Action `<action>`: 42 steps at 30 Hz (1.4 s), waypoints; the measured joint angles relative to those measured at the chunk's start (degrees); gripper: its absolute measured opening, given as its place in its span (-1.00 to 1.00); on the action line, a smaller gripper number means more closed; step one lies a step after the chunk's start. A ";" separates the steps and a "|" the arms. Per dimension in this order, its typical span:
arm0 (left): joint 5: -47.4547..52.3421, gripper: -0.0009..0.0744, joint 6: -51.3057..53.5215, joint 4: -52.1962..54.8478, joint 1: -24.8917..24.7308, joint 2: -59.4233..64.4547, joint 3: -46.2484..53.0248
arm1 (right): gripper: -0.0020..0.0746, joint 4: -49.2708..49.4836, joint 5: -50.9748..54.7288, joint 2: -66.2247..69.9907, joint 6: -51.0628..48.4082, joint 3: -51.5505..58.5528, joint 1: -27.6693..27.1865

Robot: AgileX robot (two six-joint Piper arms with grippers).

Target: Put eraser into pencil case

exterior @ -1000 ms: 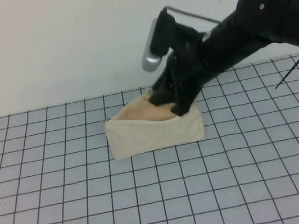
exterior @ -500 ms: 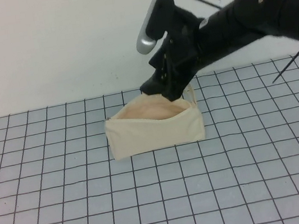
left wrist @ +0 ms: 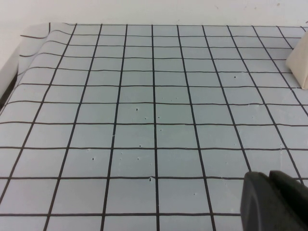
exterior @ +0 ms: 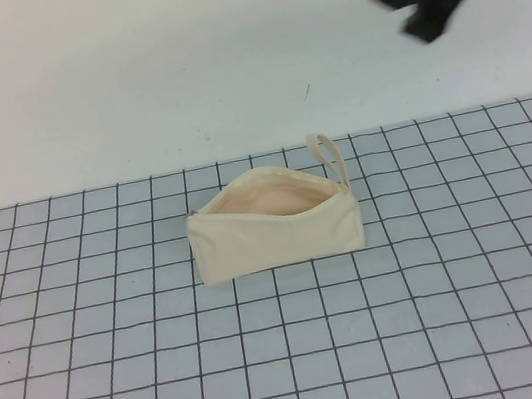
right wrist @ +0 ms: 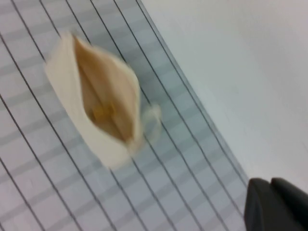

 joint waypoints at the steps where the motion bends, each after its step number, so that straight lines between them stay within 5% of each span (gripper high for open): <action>1: 0.00 -0.98 0.00 0.00 0.00 0.00 0.00 | -0.93 -2.73 1.97 -0.98 2.10 0.00 0.00; 10: 0.00 -0.98 0.00 0.00 0.00 0.00 0.00 | -0.94 -7.31 5.60 -15.67 6.37 6.48 0.00; 29: 0.00 -0.98 0.00 0.00 0.00 0.00 0.00 | -0.94 -7.31 -27.86 -62.31 22.87 74.98 0.00; 42: 0.00 -0.98 0.00 0.00 0.00 0.00 0.00 | -0.94 -2.22 -30.34 -68.25 24.24 92.11 0.00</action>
